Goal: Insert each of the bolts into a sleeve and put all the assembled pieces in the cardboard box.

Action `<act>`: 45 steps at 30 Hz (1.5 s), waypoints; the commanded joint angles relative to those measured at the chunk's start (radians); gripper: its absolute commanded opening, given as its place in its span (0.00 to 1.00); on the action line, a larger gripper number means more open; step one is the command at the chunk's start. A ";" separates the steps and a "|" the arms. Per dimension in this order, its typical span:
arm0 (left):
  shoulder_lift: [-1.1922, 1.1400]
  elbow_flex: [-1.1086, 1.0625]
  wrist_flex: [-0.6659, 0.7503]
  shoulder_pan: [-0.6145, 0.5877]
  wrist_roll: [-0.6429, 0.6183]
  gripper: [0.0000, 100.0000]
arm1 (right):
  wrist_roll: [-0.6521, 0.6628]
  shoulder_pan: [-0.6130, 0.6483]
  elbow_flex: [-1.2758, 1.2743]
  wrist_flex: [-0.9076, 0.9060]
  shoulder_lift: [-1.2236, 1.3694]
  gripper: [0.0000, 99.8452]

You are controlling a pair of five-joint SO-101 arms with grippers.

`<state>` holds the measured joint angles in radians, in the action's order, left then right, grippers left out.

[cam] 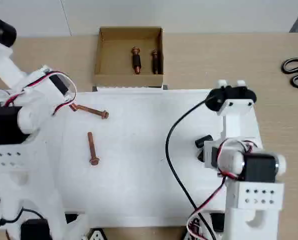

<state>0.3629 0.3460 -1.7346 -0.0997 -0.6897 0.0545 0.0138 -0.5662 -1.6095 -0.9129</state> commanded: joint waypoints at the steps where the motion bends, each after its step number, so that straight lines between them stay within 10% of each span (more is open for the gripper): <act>1: 0.048 0.033 -0.018 0.049 0.046 0.01 | -0.014 -0.005 -0.057 0.054 -0.082 0.00; 17: 0.539 -0.483 0.043 0.224 0.063 0.01 | -0.011 -0.005 -0.305 0.143 -0.446 0.00; 35: 1.000 -1.325 0.799 0.233 0.129 0.01 | -0.005 0.202 -0.652 0.343 -0.829 0.00; 45: 1.010 -1.475 0.956 0.338 0.040 0.01 | -0.006 0.395 -0.710 0.432 -0.901 0.00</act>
<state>1.3571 -1.1208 -0.8247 0.1872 -0.6130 0.0483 0.3682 -1.2750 -1.2352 -1.8044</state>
